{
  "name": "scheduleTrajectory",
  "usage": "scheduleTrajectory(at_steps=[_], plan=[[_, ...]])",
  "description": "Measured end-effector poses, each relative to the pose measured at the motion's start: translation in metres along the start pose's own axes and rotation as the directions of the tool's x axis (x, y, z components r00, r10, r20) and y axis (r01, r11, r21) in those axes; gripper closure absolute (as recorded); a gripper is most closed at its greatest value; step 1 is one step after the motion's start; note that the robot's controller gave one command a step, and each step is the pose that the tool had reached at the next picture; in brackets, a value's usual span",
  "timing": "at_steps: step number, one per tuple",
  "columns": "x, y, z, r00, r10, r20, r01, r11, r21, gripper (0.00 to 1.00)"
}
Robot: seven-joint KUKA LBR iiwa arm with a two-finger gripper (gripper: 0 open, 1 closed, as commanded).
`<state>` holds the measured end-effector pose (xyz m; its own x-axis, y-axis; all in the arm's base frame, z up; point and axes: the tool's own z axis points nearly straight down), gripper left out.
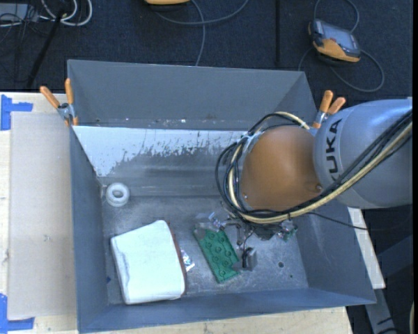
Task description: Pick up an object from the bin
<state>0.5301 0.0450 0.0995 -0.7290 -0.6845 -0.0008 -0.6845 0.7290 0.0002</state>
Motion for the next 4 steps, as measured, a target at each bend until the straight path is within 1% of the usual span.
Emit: scheduleTrajectory(at_steps=[1, 2, 3, 4], plan=[[-0.003, -0.002, 0.03, 0.956, -0.295, -0.002, 0.295, 0.956, -0.002, 0.0], [-0.004, -0.002, 0.03, 0.958, -0.288, -0.001, 0.288, 0.958, -0.004, 0.0], [-0.004, -0.003, 0.027, 0.958, -0.286, -0.005, 0.286, 0.958, -0.005, 1.0], [-0.006, -0.003, -0.044, 0.96, -0.28, 0.003, 0.28, 0.96, 0.005, 1.0]])
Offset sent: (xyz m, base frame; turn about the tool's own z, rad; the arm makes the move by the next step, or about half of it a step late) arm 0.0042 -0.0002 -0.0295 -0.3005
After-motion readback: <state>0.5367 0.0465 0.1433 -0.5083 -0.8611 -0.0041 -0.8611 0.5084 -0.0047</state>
